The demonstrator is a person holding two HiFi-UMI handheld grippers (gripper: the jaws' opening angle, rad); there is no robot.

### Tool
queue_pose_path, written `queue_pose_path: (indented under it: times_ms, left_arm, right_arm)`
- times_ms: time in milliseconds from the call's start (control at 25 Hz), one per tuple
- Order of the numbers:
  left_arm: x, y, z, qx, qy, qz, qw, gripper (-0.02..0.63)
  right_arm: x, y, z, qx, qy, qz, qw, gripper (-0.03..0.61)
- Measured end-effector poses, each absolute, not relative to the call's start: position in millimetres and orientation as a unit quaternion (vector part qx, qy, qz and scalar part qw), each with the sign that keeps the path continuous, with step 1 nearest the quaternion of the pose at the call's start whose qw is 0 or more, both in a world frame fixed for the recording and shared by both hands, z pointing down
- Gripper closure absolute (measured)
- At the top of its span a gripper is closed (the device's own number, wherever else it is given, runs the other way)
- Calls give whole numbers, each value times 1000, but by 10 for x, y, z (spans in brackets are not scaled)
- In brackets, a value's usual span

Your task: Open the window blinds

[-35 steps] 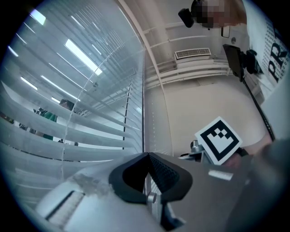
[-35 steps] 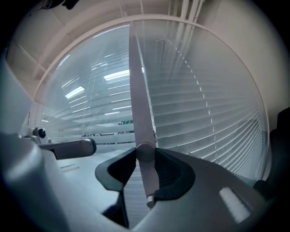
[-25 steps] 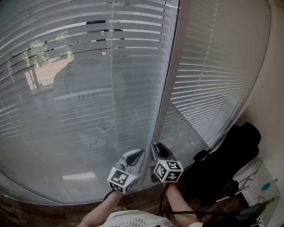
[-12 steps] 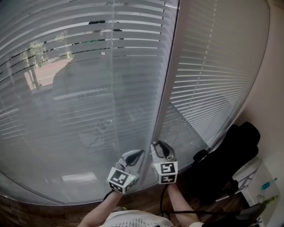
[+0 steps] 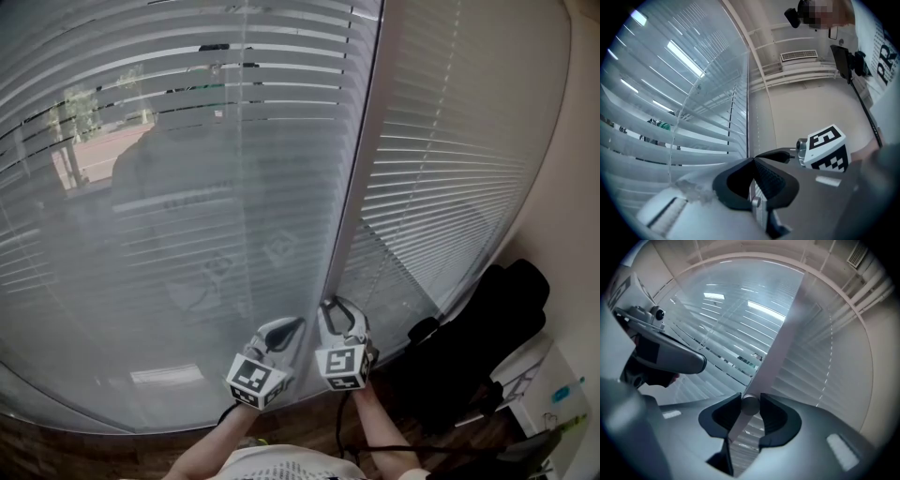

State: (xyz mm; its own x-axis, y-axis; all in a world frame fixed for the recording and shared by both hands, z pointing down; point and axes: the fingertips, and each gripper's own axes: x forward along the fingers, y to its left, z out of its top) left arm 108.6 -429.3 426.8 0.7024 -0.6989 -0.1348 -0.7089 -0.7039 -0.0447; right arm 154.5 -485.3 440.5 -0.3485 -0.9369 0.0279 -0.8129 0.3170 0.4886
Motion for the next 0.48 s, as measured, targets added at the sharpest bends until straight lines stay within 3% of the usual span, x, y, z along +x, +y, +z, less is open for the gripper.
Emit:
queue_pose_path:
  times_ms: [480]
  left_arm:
    - [1074,-4305,4266,-922,382,54,46,621]
  right_arm:
    - [1633,-4876,4433,559,-819,-102,81,445]
